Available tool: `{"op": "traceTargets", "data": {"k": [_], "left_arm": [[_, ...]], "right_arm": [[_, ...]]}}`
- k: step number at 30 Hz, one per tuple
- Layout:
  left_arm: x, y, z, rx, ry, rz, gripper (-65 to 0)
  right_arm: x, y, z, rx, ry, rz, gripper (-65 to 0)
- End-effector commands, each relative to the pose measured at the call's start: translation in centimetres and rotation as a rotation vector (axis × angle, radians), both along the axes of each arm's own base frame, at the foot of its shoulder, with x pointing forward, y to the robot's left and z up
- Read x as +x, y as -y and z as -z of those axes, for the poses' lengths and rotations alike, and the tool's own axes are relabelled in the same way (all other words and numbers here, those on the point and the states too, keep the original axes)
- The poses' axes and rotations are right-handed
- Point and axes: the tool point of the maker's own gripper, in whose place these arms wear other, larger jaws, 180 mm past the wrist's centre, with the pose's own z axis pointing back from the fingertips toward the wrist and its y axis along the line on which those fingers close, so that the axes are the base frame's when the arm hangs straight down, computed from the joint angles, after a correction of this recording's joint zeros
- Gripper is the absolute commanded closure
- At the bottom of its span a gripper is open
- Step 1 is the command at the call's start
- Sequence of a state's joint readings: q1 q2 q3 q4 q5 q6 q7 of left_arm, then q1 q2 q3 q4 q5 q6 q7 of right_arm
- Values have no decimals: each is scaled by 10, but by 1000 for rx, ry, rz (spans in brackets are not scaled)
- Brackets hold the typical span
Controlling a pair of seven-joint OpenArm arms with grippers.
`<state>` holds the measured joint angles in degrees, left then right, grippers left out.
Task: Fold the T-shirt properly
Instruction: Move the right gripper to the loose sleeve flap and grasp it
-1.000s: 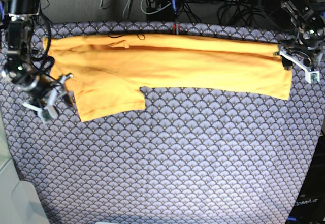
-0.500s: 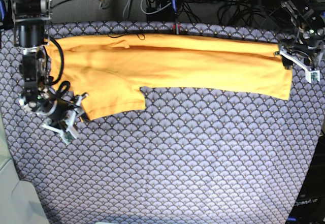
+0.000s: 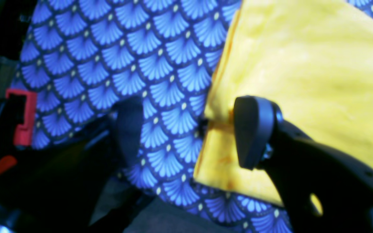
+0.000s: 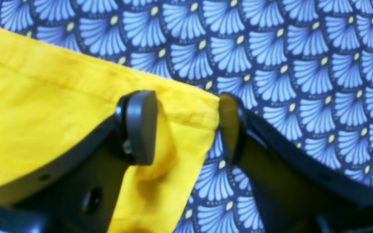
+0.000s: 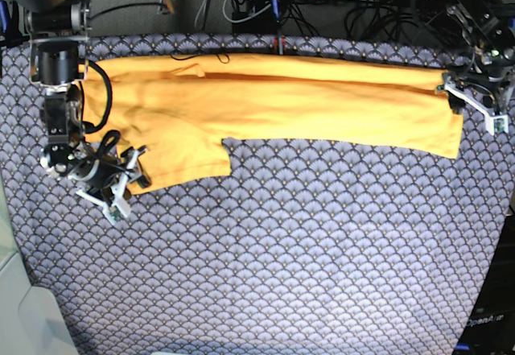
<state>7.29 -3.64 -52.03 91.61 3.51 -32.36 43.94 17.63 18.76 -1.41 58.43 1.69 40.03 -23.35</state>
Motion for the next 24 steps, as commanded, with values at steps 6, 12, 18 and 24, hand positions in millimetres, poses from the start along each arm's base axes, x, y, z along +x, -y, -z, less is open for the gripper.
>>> {"op": "traceTargets", "data": {"k": [6, 12, 18, 24], "left_arm": [[8, -5, -13, 22, 44, 0, -427], [8, -5, -13, 23, 45, 1, -427], [8, -4, -12, 20, 43, 0, -427], [8, -4, -12, 20, 43, 0, -427]], "right_arm": [[15, 11, -19, -7, 56, 11, -318], [17, 16, -23, -15, 63, 15, -317], [25, 16, -31, -15, 83, 15, -318], [22, 16, -27, -15, 74, 15, -318]]}}
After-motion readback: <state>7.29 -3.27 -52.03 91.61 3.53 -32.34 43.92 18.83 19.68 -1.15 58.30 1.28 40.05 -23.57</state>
